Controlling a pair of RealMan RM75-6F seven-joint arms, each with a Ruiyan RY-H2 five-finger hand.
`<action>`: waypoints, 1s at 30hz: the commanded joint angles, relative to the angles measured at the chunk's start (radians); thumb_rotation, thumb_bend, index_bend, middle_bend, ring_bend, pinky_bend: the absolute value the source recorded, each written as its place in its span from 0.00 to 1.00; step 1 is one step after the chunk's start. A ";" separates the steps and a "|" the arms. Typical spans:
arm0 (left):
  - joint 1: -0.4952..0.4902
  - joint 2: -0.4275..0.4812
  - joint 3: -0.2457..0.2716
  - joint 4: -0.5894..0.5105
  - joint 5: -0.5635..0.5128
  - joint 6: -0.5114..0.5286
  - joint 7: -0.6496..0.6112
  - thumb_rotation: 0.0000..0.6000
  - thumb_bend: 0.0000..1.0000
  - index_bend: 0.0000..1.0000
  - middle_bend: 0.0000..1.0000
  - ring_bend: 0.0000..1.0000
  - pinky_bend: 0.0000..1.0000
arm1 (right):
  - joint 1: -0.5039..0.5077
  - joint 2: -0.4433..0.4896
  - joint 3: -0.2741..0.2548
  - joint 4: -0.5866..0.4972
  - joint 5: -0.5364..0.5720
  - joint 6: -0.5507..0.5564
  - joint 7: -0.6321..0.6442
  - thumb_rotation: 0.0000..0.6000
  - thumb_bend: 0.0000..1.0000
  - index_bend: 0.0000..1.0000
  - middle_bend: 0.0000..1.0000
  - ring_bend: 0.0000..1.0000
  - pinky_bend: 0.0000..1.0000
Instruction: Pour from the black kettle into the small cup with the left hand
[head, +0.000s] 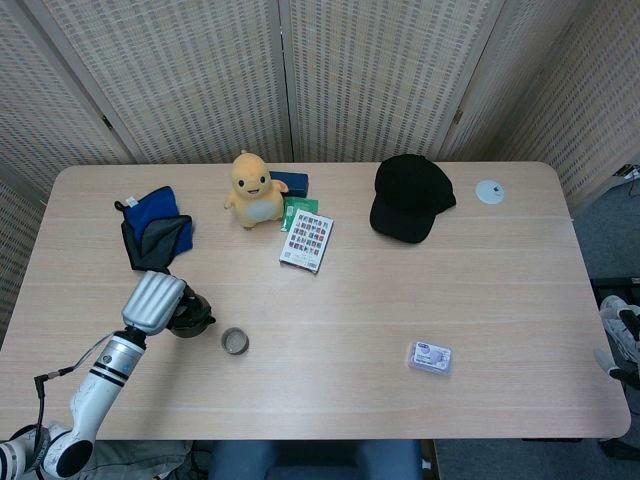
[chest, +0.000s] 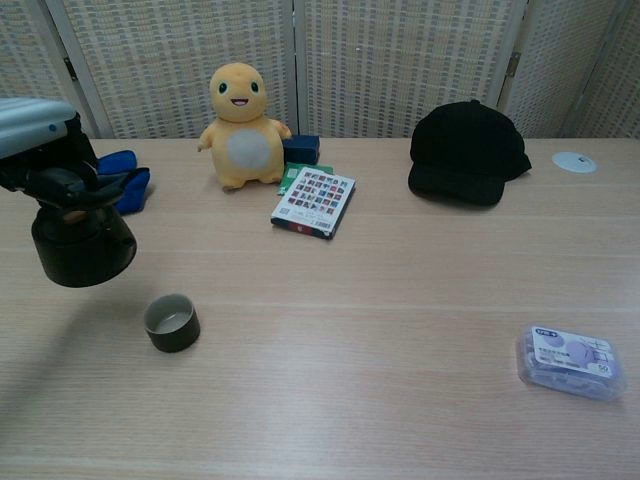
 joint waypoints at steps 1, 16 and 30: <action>-0.010 -0.016 0.004 0.001 0.019 -0.004 0.013 0.56 0.33 1.00 1.00 0.96 0.47 | 0.003 0.000 0.011 0.003 -0.007 0.017 -0.007 1.00 0.17 0.38 0.38 0.31 0.38; -0.047 -0.076 0.017 0.031 0.066 -0.023 0.100 0.55 0.33 1.00 1.00 0.96 0.47 | 0.014 0.024 0.019 -0.024 -0.013 0.015 -0.017 1.00 0.17 0.38 0.38 0.31 0.38; -0.049 -0.089 0.035 0.069 0.125 0.007 0.157 0.57 0.34 1.00 1.00 0.96 0.49 | 0.009 0.023 0.016 -0.021 -0.003 0.013 -0.014 1.00 0.17 0.38 0.38 0.31 0.38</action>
